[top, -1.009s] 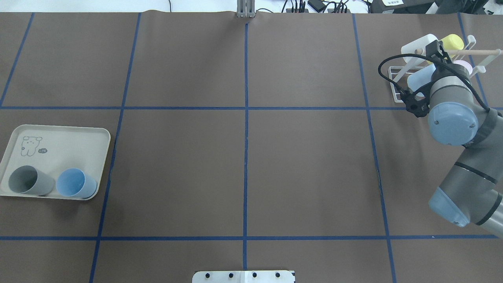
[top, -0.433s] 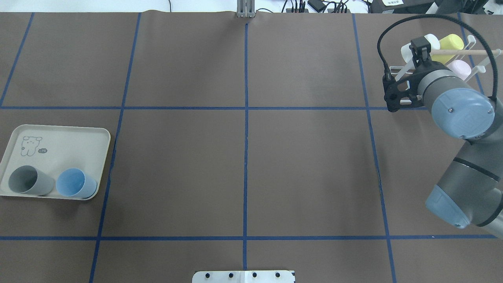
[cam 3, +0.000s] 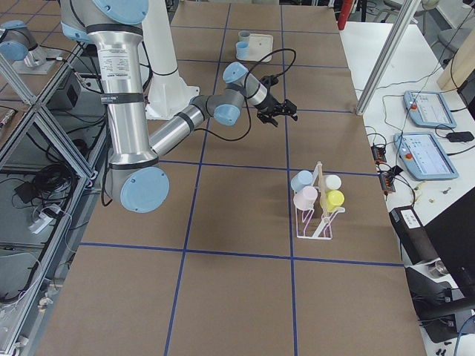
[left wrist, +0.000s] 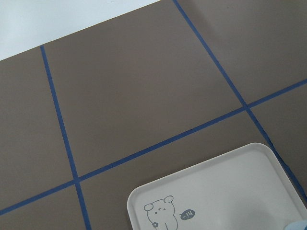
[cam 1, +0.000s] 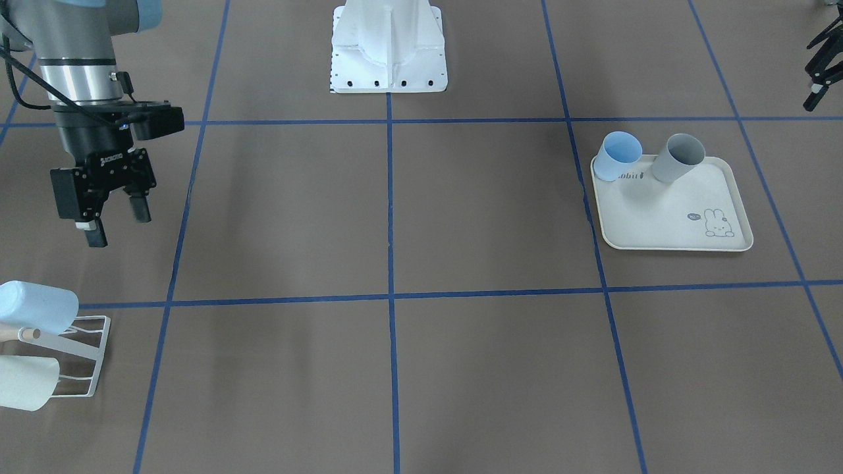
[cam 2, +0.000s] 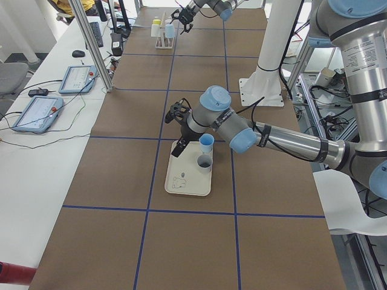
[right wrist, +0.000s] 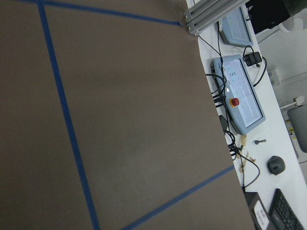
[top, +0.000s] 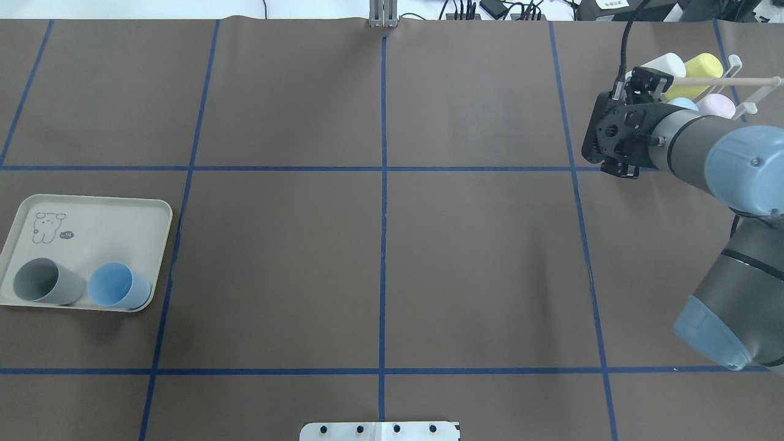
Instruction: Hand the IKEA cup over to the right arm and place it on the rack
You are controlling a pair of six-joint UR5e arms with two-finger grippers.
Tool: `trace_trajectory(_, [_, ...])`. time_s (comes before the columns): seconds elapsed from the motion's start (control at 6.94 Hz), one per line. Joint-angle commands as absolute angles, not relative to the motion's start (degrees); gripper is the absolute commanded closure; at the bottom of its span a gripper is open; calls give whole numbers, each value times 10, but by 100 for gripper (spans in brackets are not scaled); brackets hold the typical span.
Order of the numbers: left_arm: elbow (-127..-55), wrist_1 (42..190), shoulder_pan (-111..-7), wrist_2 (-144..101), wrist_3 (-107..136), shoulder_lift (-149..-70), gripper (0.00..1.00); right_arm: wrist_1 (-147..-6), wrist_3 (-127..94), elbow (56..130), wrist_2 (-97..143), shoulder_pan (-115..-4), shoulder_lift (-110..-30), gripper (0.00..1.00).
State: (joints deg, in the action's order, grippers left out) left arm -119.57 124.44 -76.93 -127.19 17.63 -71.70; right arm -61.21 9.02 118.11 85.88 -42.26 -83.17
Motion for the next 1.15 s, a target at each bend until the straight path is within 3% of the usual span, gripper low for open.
trace_trajectory(0.0, [-1192,1321,-682,-1225,283,-689,0,-535,-166,1187,993,-416,-821,1])
trace_trajectory(0.58, [-1178,1365,-520,-1128,406,-660,0,-614,-195,1194,1039,-395,-779,1])
trace_trajectory(1.01, [-1100,1467,-475,-1092,453,-660,0,-672,-195,1193,1062,-391,-748,1])
